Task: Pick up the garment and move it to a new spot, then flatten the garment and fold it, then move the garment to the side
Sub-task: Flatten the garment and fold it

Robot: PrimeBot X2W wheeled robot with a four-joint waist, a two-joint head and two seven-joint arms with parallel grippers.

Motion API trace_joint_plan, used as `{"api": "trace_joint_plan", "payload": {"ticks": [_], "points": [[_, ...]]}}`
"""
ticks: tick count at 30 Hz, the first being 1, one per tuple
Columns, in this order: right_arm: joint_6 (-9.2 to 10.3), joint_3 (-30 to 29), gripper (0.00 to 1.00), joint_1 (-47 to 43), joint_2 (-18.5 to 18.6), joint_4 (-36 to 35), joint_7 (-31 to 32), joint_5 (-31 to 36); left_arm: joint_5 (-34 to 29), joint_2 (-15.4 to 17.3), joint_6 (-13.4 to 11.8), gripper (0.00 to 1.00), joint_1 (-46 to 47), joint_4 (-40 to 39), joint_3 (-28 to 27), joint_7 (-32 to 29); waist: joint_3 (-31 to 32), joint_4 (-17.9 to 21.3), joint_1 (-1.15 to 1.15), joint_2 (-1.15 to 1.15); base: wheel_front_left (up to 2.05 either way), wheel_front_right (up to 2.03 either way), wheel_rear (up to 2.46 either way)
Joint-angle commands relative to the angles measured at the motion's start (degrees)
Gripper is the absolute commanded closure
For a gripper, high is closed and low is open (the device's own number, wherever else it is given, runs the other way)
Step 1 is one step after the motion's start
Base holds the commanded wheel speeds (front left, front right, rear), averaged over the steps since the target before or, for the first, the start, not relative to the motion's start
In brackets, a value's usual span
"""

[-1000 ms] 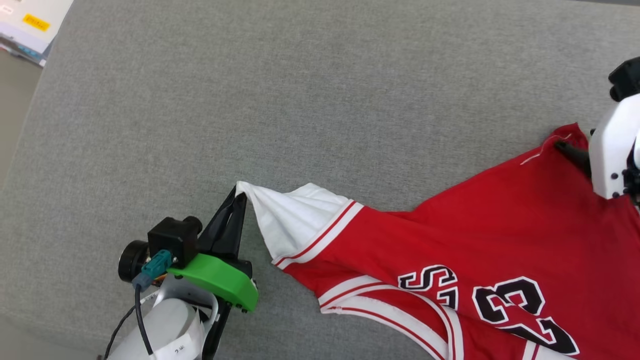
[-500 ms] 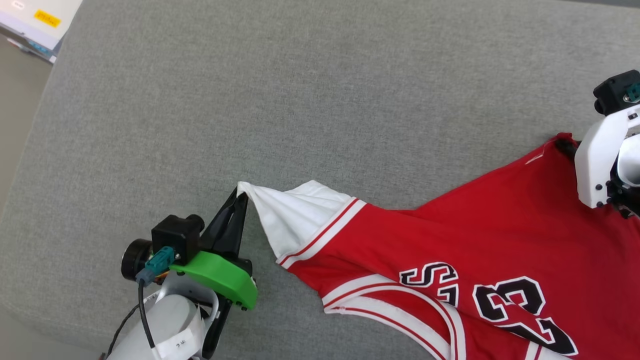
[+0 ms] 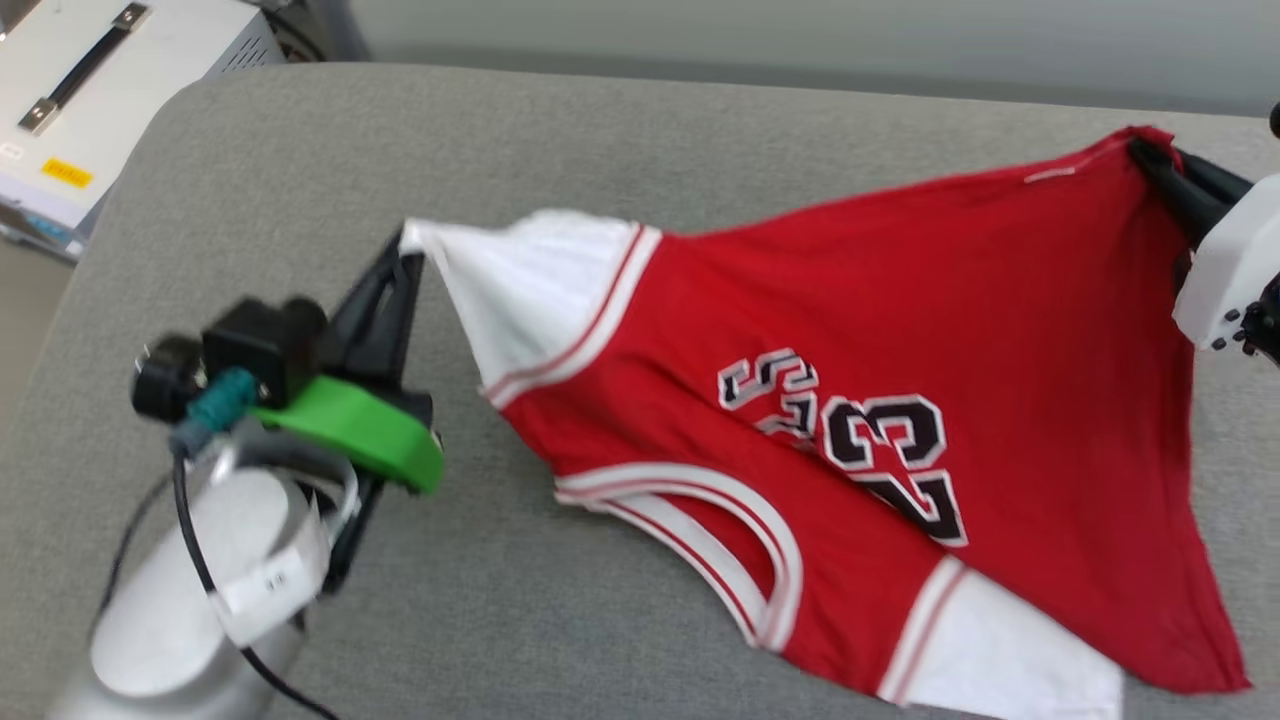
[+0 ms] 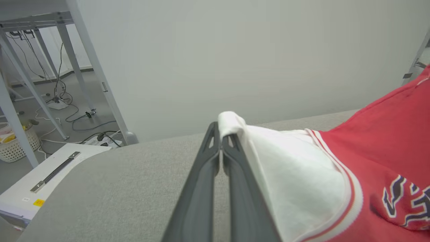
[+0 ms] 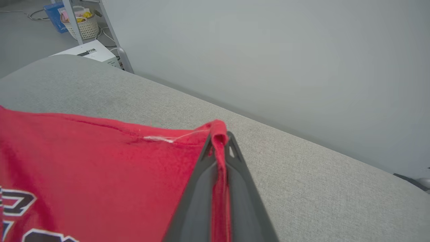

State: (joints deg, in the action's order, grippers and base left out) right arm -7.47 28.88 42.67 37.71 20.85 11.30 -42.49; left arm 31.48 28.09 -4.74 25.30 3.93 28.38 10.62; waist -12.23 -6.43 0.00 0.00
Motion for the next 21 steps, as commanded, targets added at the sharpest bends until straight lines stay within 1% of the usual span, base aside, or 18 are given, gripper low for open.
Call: {"api": "trace_joint_plan", "payload": {"ticks": [1,6,10,15,21], "points": [[-0.02,-0.7,1.00,0.0,-0.3,-1.2,-0.5,0.6,-0.7,0.7,0.4,1.00,3.4,-0.8,-0.4,-1.0,1.7,2.2,0.00,0.00,0.00,0.00,0.00],[-0.02,-3.3,1.00,1.9,-1.2,-5.6,0.8,2.5,-1.3,1.7,2.0,1.00,12.6,-2.2,-1.2,-4.8,0.0,3.6,0.00,0.00,0.00,0.00,0.00],[-0.02,-6.6,1.00,6.4,-1.9,-8.0,2.7,4.2,-2.1,2.2,3.5,1.00,22.1,-2.5,-1.8,-8.0,-3.9,4.3,0.00,0.00,0.00,0.00,0.00],[-0.02,-11.5,1.00,16.6,-3.2,-8.2,4.6,7.1,-3.1,1.8,6.1,1.00,36.9,-0.3,-2.5,-11.6,-10.6,4.7,0.00,0.00,0.00,0.00,0.00],[-0.02,-13.5,1.00,32.2,-5.4,-4.0,5.5,11.8,-5.2,0.9,8.9,1.00,55.4,5.6,-2.8,-14.2,-16.6,5.0,0.00,0.00,0.00,0.00,0.00]]}}
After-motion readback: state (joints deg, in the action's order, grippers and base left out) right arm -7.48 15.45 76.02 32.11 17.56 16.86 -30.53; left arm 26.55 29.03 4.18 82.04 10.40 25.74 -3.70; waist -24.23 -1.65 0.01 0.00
